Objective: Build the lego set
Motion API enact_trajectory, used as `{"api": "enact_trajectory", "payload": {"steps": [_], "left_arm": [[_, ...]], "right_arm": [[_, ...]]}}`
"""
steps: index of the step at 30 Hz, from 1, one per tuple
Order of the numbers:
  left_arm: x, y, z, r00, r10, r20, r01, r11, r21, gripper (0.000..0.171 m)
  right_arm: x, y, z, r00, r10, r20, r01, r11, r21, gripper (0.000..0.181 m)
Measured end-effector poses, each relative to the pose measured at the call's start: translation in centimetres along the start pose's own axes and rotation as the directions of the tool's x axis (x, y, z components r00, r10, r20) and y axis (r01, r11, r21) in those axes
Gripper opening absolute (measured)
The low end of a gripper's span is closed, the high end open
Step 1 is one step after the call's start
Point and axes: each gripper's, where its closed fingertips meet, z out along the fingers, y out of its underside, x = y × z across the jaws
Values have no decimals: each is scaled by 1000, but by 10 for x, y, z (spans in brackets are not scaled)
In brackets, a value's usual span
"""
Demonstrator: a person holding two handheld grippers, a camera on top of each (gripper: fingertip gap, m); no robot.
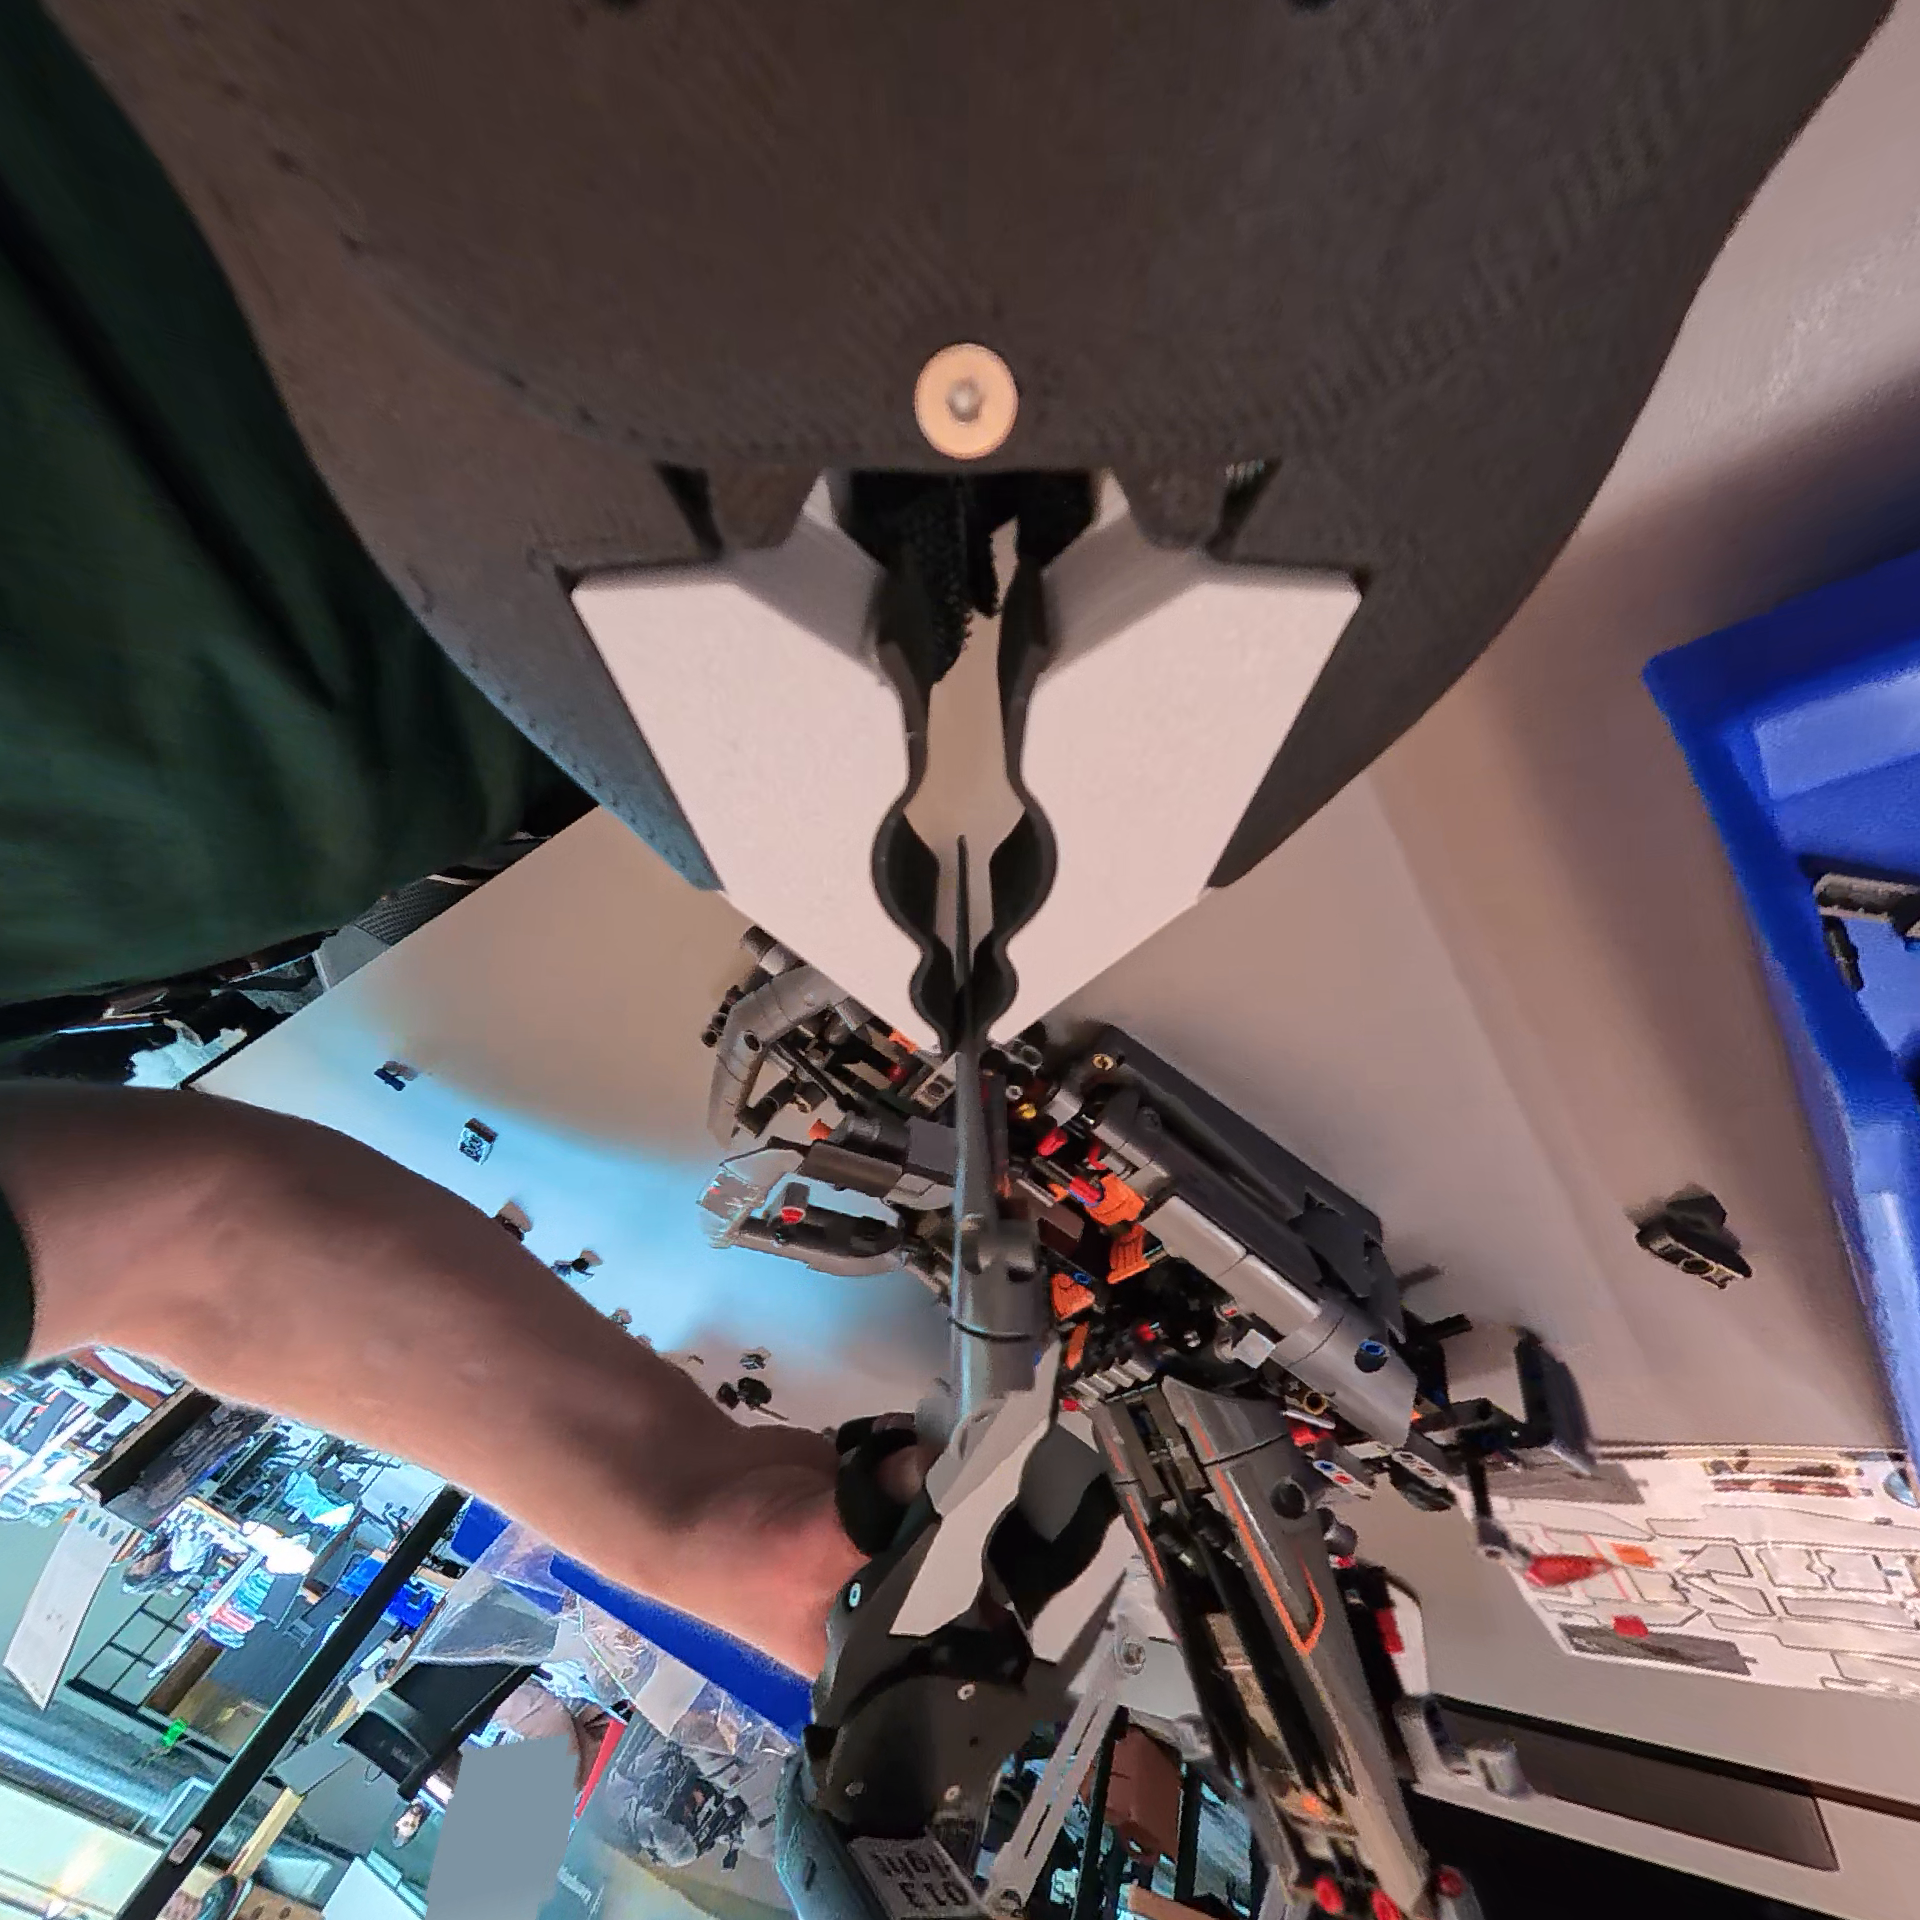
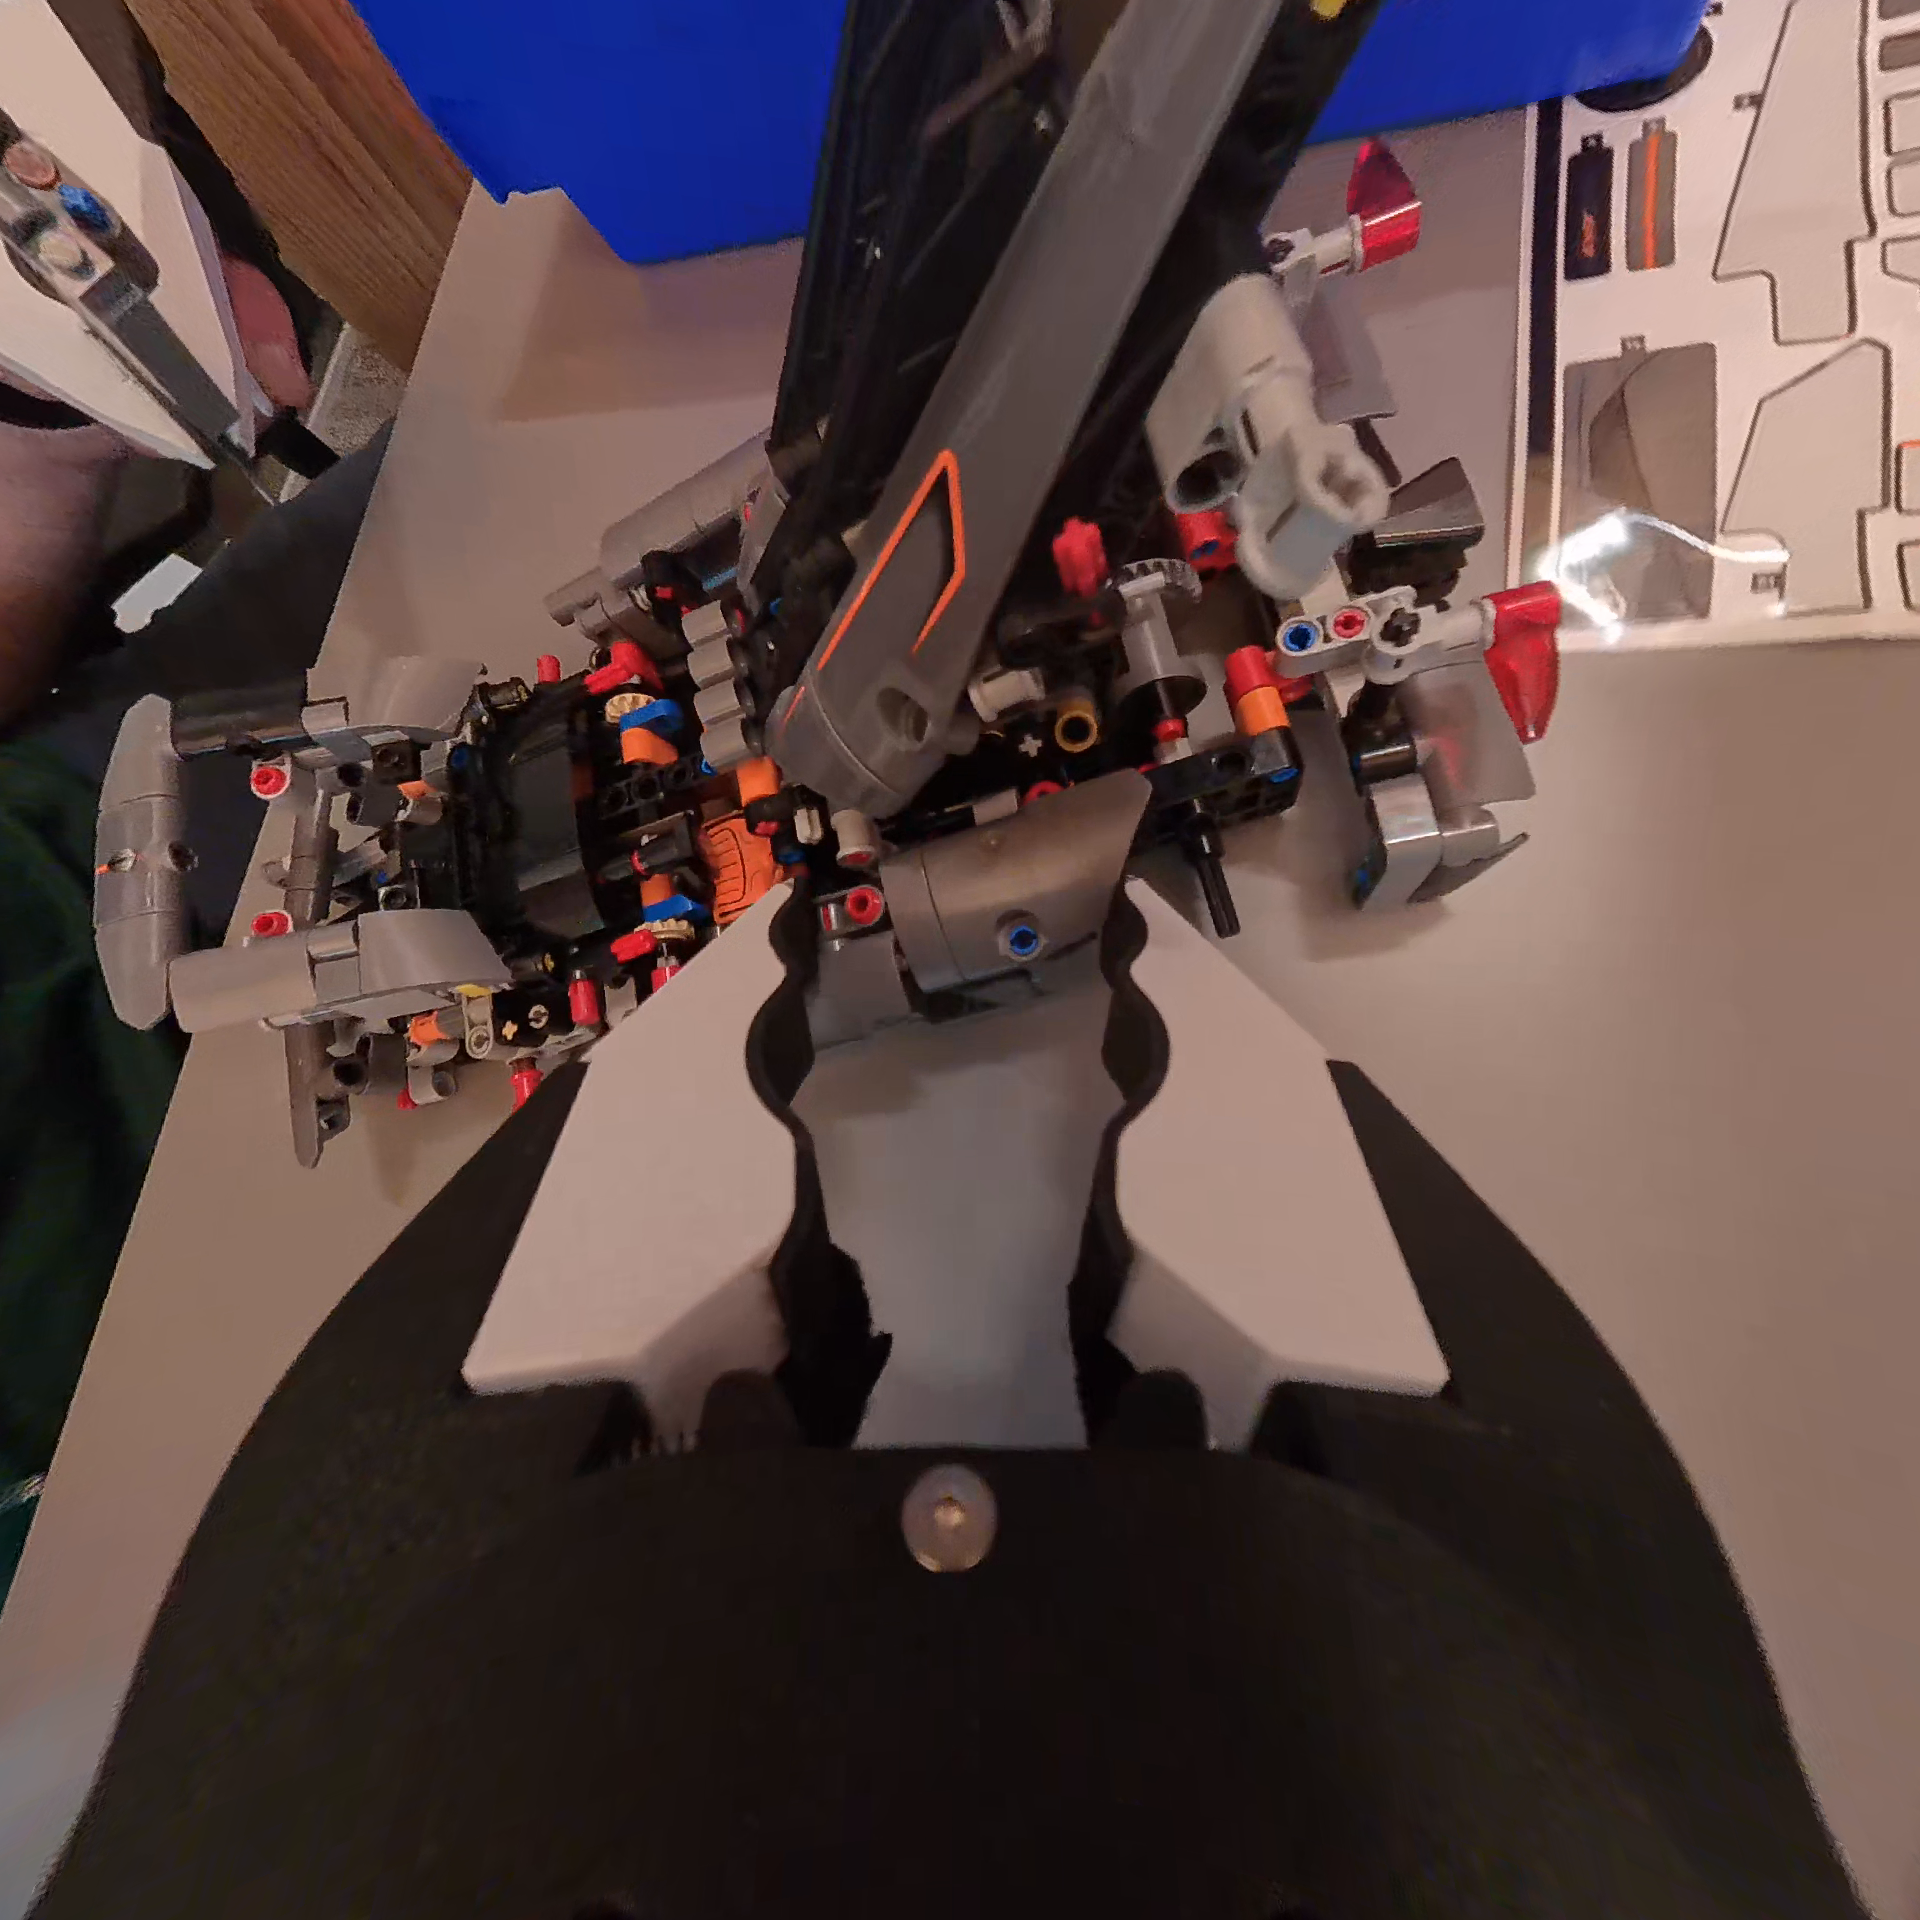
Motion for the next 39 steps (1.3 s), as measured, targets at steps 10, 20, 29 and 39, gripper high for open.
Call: {"api": "enact_trajectory", "payload": {"steps": [10, 20, 29, 39], "left_arm": [[11, -18, 25, 996, 54, -70, -56, 998, -19, 0], [28, -45, 62, 978, 142, -154, -150, 987, -47, 0], [32, -82, 95, 950, 152, -273, -165, 986, -23, 0], [51, -132, 140, 843, 216, -493, -215, 975, 60, 0]], "right_arm": [[-9, 55, -49, 987, 122, -106, -119, 992, 33, 53], [-19, 120, -108, 861, 406, -306, -347, 909, 229, 53], [-37, 128, -145, 787, 467, -403, -341, 874, 347, 64], [-77, 0, -211, 857, 91, -507, 105, 933, 345, 42]]}}
